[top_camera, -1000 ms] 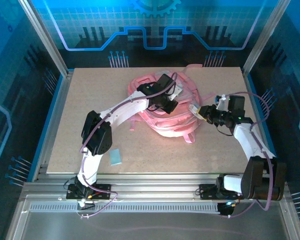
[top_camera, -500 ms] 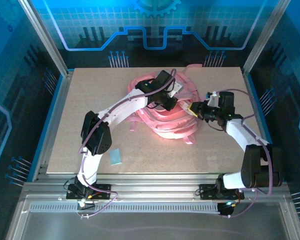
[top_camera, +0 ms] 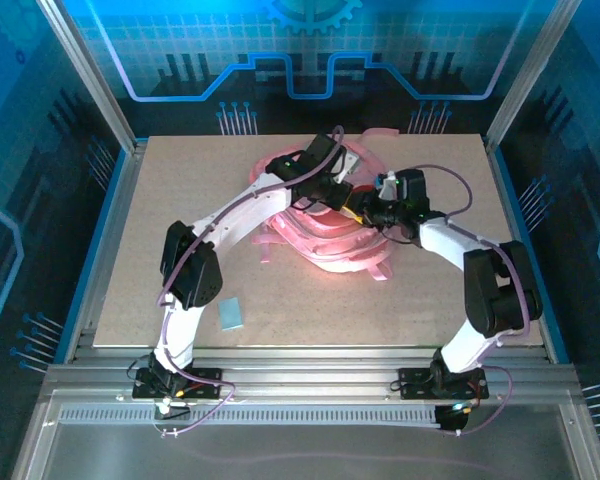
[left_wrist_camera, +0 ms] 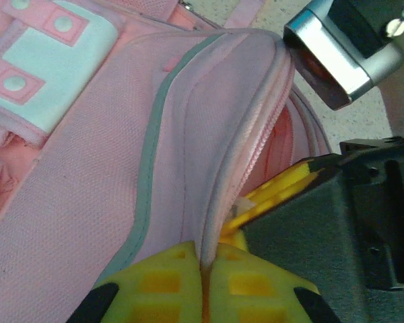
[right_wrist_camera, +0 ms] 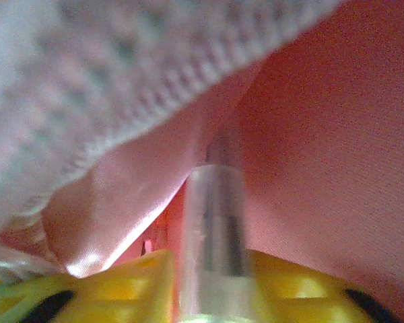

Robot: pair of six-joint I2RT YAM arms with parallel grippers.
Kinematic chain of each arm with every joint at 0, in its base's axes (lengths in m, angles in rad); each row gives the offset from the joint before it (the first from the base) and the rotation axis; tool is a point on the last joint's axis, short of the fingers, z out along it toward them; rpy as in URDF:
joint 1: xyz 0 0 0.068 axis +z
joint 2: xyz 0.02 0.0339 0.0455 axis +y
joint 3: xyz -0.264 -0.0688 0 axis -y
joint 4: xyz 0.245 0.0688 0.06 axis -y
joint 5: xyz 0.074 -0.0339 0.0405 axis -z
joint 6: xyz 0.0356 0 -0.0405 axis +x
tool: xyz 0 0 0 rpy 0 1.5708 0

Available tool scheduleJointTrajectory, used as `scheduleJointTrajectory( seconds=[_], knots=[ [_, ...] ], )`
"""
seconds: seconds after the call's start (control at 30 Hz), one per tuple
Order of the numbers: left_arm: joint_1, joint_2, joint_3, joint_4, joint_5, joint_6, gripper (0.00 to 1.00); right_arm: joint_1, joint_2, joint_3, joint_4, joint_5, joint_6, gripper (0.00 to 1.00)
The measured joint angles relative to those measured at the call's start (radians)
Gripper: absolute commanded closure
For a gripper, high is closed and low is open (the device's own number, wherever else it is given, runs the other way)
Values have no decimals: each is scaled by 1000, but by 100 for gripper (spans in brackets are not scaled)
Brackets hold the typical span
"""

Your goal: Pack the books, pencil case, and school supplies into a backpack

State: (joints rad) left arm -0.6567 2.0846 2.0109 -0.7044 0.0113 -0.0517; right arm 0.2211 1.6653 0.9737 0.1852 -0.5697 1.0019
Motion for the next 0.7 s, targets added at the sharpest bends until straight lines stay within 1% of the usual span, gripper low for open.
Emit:
scheduleJointTrajectory(
  seconds=[0.03, 0.1, 0.13, 0.23, 0.3, 0.43, 0.5, 0.57, 0.6, 0.7],
  knots=[
    [4, -3, -2, 3, -5, -5, 100, 3, 11, 5, -1, 19, 2, 45],
    [6, -15, -13, 11, -8, -15, 100, 5, 19, 6, -7, 50, 7, 34],
    [6, -21, -19, 15, -10, -21, 100, 5, 19, 6, -12, 66, 7, 30],
    [5, -33, -28, 31, -11, -28, 100, 3, 18, 7, -16, 101, 4, 22],
    [5, -35, -33, 39, -11, -29, 100, 2, 16, 12, -36, 116, -5, 19],
    [1, -35, -38, 51, -6, -29, 100, 0, -14, 17, -100, 172, -35, 17],
    [-2, -35, -39, 53, -6, -30, 100, -5, -46, 11, -132, 211, -60, 17],
    [-3, -35, -39, 54, -5, -34, 100, -13, -87, 0, -159, 253, -100, 21],
    [-3, -35, -40, 55, -4, -37, 100, -16, -112, -5, -180, 277, -129, 25],
    [-2, -35, -40, 56, -3, -46, 100, -26, -177, -10, -249, 321, -207, 49]
  ],
)
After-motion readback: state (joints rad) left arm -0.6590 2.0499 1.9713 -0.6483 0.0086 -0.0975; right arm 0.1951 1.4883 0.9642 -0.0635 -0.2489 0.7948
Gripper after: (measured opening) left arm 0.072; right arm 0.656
